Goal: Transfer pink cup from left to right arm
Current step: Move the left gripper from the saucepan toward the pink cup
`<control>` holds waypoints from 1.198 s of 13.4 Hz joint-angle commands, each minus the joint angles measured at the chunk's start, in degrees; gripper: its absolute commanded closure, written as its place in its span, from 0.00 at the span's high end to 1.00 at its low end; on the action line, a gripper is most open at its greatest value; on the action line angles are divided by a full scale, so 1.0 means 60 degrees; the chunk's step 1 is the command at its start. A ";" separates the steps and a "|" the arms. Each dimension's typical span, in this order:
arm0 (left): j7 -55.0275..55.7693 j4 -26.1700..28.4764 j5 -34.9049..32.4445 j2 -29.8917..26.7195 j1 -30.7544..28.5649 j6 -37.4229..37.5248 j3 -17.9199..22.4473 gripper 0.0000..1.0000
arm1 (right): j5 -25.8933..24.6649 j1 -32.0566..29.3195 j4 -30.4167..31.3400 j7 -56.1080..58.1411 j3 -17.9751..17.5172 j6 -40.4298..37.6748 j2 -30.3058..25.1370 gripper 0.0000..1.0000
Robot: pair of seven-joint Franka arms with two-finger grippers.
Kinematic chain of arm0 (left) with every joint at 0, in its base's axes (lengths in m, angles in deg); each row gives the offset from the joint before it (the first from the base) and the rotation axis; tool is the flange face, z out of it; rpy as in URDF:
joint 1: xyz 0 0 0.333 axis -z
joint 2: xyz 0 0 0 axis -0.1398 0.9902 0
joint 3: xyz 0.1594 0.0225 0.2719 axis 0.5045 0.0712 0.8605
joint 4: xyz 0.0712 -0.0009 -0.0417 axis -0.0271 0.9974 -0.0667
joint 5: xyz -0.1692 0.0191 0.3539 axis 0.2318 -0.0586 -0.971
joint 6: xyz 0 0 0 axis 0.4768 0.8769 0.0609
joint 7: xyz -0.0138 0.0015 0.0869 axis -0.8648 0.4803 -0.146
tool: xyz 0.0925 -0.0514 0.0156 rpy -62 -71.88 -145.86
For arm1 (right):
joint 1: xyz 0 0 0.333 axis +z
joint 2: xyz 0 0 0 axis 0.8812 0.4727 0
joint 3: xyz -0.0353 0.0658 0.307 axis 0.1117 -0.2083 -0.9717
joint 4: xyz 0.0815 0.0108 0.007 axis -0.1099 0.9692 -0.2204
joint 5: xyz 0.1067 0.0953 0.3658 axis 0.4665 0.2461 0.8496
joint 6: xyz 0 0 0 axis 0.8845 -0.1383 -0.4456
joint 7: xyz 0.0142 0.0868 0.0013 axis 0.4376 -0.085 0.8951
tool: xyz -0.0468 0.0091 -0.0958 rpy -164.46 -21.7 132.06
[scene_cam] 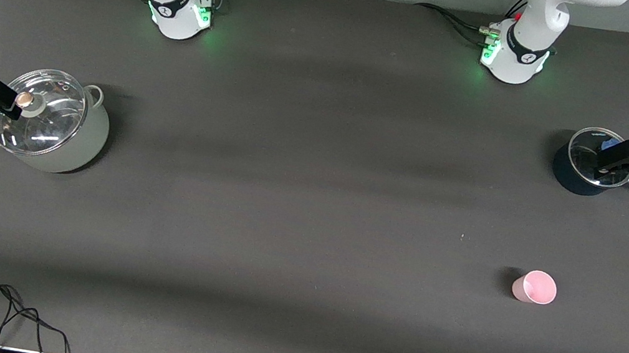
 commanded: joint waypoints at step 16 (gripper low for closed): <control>-0.1585 -0.0207 -0.0108 0.0071 0.0080 -0.0221 0.0121 1.00 | 0.0189 0.0035 -0.0206 0.0201 0.0059 -0.0026 0.0123 1.00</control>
